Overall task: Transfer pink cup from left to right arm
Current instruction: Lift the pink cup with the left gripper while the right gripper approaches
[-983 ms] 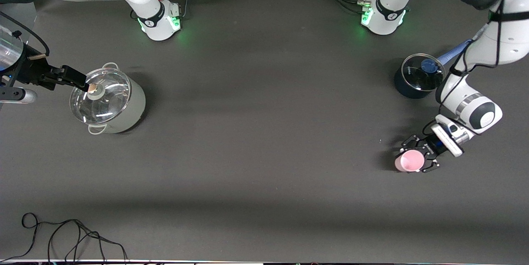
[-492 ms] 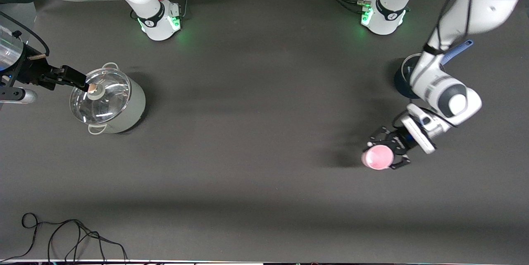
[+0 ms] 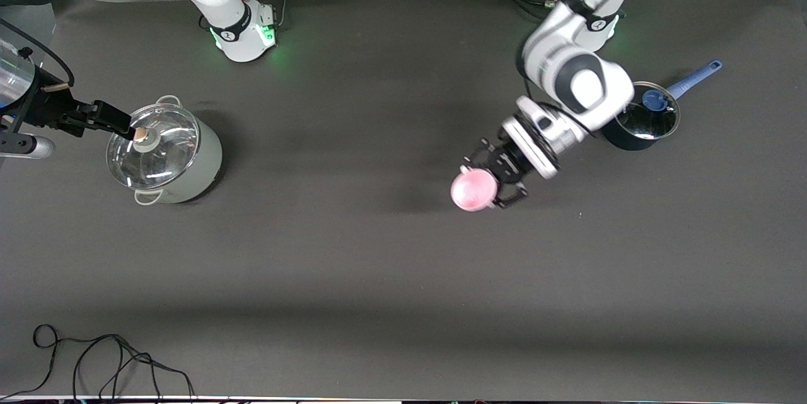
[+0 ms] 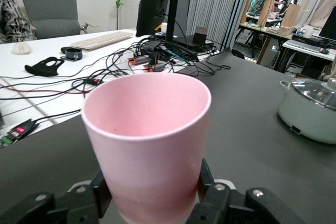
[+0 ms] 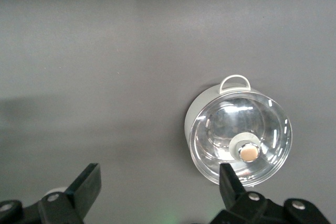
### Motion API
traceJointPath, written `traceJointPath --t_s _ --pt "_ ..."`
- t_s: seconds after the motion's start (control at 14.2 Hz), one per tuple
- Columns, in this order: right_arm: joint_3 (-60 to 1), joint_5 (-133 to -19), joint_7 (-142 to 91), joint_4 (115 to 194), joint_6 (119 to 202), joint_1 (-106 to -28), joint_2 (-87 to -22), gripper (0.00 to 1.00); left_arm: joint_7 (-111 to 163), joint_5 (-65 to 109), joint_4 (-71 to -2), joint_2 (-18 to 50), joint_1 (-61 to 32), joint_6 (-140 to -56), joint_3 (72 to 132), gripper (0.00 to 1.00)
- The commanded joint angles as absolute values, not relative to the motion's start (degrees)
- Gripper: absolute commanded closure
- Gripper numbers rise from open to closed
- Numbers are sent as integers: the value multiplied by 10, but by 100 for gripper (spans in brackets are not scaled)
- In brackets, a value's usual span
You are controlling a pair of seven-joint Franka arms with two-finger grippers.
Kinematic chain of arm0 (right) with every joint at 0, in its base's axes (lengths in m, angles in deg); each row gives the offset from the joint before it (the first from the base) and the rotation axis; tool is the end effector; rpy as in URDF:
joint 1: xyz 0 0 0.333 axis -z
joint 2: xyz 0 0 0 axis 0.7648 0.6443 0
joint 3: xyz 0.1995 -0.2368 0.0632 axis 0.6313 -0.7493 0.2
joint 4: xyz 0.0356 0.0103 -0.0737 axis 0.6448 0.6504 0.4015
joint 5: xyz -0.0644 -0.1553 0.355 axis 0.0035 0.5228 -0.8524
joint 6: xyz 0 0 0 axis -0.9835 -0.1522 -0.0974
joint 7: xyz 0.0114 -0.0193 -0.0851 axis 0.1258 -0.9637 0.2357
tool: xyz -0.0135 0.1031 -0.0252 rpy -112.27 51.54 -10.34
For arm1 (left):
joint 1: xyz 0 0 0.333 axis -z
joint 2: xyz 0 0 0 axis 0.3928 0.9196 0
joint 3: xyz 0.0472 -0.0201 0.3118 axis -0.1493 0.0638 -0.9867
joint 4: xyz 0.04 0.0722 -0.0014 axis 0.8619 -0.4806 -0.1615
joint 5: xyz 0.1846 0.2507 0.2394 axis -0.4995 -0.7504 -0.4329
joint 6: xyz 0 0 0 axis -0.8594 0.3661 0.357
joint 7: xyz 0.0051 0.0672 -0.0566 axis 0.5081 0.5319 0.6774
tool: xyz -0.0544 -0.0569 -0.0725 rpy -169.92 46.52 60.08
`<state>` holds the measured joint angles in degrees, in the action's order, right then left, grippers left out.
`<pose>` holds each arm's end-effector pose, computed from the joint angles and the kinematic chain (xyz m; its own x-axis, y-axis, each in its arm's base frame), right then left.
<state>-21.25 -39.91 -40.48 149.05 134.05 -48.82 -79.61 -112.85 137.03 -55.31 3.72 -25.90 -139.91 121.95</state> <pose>0.5444 0.0190 0.6083 0.9886 -0.1399 -0.0552 -0.1400 -0.9902 0.0024 0.4977 -0.2942 0.3469 0.3498 -0.2180 0.9111 -0.7899 -0.5916 0.1617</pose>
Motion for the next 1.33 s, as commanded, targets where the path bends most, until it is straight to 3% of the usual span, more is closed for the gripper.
traceJointPath --t_s 0.0,0.21,0.63,1.26 --pt "-224 -448 -485 1478 1318 -490 -795 0 -1092 1390 -501 28 -257 -1486 1277 43" --pt "-219 -476 -627 1471 1308 -498 -794 0 -1070 1390 -451 33 -206 -1580 1299 43" --pt "-211 -610 -919 1389 1294 -559 -770 0 -1045 1389 -412 46 -162 -1626 1299 43" --pt "-212 -615 -1209 1187 1307 -736 -605 0 -1045 1388 -393 67 -153 -1646 1297 43"
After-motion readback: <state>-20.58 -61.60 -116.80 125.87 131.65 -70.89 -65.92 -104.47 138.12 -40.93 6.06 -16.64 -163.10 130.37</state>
